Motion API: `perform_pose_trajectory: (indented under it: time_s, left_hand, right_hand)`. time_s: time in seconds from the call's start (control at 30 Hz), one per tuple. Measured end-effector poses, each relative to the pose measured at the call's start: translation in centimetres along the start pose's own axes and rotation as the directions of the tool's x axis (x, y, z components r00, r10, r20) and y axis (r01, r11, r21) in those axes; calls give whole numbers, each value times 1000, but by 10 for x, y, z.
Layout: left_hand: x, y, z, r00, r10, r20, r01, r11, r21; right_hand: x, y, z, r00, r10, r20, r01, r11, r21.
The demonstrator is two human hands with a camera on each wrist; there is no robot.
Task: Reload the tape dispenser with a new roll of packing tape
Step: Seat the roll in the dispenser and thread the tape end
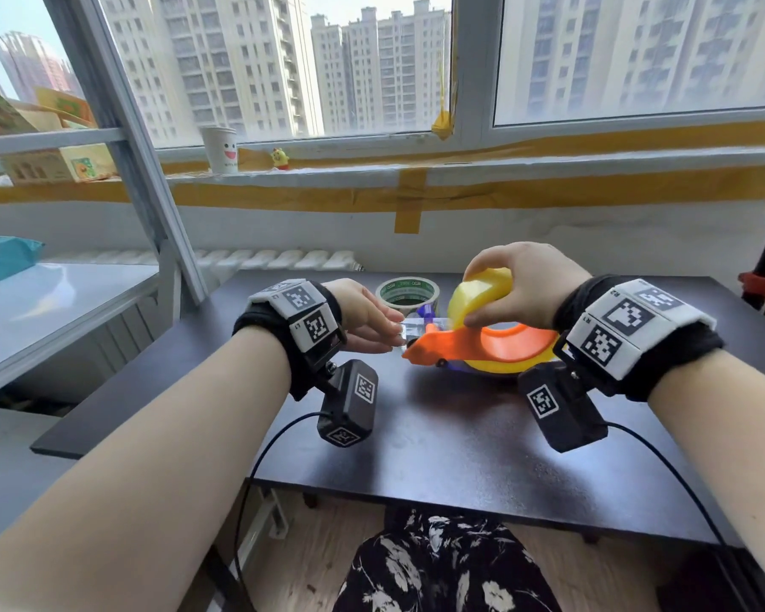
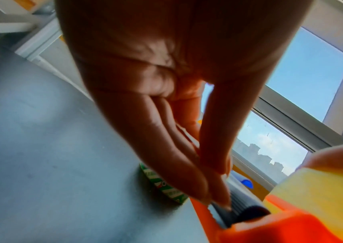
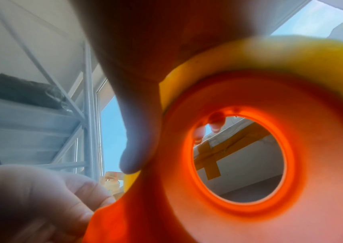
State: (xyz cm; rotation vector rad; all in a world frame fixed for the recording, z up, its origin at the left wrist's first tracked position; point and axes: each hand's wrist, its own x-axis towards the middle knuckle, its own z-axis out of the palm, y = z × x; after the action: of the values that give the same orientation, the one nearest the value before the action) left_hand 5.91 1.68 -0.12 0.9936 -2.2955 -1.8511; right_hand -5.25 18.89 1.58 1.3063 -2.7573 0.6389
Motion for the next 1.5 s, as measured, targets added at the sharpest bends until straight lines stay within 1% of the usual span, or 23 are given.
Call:
perform_pose_trajectory:
  time_s: [0.1, 0.23, 0.43, 0.57, 0.67, 0.8, 0.9, 1.0, 1.1, 1.2, 1.3, 1.37, 1.5]
  left_hand:
    - [-3, -1, -2, 1000, -21, 19, 22, 998, -67]
    - [-5, 0, -3, 999, -21, 29, 25, 990, -135]
    - [-5, 3, -6, 999, 37, -22, -41, 976, -215]
    - [-7, 5, -4, 998, 64, -25, -67, 978, -197]
    - [-8, 7, -4, 993, 103, -57, -109, 987, -116]
    - [-9, 4, -6, 985, 158, -63, -159, 987, -19]
    - [-9, -3, -9, 985, 166, -42, -167, 986, -3]
    - [-8, -7, -12, 985, 171, 9, -170, 983, -71]
    - [-6, -7, -13, 981, 188, 41, -179, 970, -162]
    - [-4, -9, -13, 980, 197, 39, -185, 963, -198]
    - [-2, -12, -17, 978, 208, 4, -201, 948, -247]
    - [-2, -11, -19, 980, 198, -20, -197, 956, -215]
    - [-6, -5, -12, 986, 161, -41, -162, 986, -25]
  right_hand:
    - [0, 3, -1, 1000, 0, -1, 0, 999, 48]
    - [2, 7, -1, 1000, -2, 7, 2, 998, 66]
    - [4, 11, -3, 1000, -12, -8, 13, 994, 109]
    - [5, 10, -4, 1000, -4, 7, 4, 995, 95]
    - [3, 6, -2, 1000, 6, -1, -6, 997, 76]
    - [3, -5, 4, 1000, 15, -3, -15, 1000, -27]
    - [3, -3, 2, 1000, 23, -2, -23, 1000, 11]
    - [2, 1, 0, 1000, 24, -4, -24, 998, 55]
    - [2, -1, 2, 1000, 15, -10, -15, 999, 35]
    - [4, -3, 4, 1000, 5, -9, -5, 1000, -11]
    - [4, -4, 4, 1000, 5, -9, -5, 999, -44]
    - [4, -3, 5, 1000, 4, -12, -5, 998, -62]
    - [5, -9, 7, 1000, 3, -6, -4, 992, -126]
